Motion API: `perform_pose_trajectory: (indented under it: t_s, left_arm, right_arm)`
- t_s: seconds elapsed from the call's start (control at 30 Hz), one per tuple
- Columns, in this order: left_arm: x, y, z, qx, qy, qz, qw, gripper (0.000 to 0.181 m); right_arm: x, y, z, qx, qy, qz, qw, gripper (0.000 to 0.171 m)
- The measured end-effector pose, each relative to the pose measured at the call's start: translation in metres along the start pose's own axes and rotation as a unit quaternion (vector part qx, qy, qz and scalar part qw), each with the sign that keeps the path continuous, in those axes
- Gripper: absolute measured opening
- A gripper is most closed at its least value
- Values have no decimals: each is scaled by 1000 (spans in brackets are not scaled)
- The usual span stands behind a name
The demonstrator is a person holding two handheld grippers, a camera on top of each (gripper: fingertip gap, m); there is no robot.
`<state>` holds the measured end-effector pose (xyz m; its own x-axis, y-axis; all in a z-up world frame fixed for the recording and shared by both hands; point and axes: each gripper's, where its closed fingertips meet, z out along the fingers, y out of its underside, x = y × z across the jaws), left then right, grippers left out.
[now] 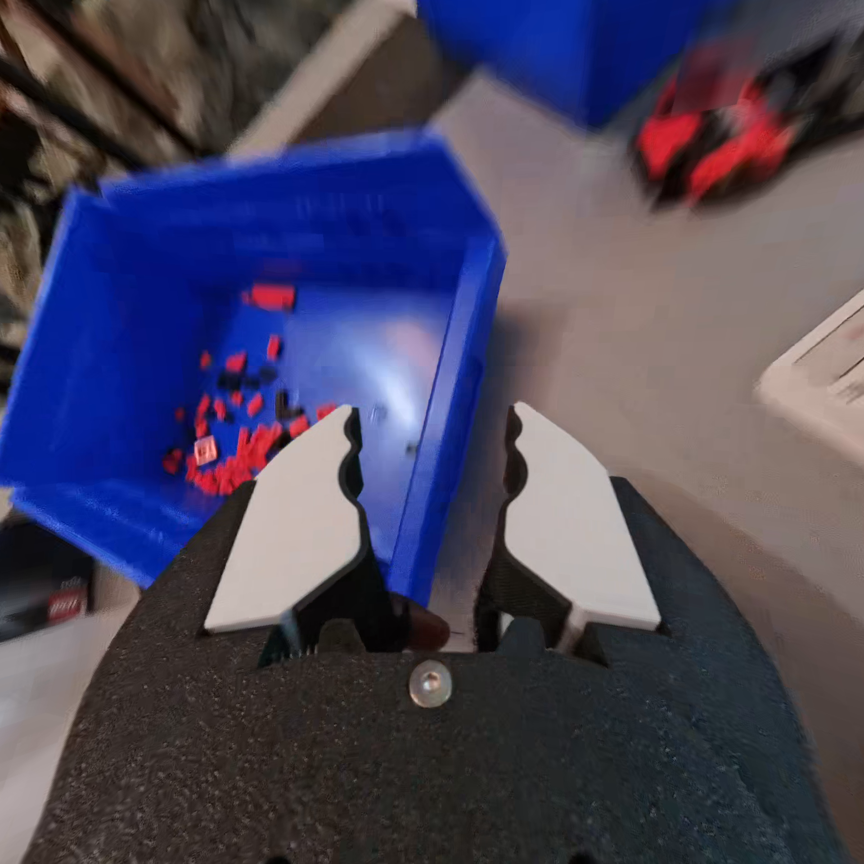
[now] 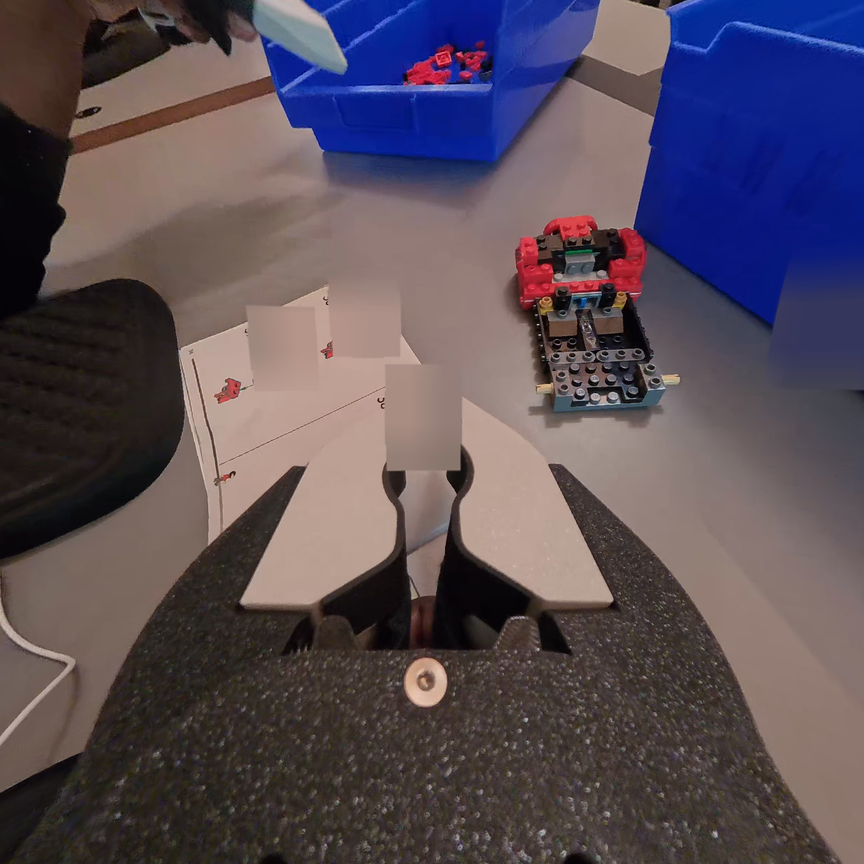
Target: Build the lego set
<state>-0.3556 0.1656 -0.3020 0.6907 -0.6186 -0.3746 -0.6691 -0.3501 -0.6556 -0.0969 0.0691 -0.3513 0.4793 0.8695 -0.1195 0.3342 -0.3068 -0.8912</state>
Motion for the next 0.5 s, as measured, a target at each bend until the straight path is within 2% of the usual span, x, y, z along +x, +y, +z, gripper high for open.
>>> perform_pose_trajectory:
  t_s: [0.07, 0.13, 0.33, 0.5]
  left_arm:
    - [-4, 31, 12, -64, -1, 4, 998, 44]
    - [1, 47, 22, -88, 12, -12, 996, 27]
    - [9, 54, 19, -89, 12, 1, 996, 26]
    - [43, 62, -9, -75, 23, -4, 997, 26]
  right_arm:
    - [-2, 2, 1, -6, -1, -7, 1000, 13]
    - [-3, 3, 2, -12, 1, -13, 1000, 13]
    - [-2, 5, 4, -21, 7, -16, 1000, 13]
    - [-2, 4, 4, -20, 7, -15, 1000, 13]
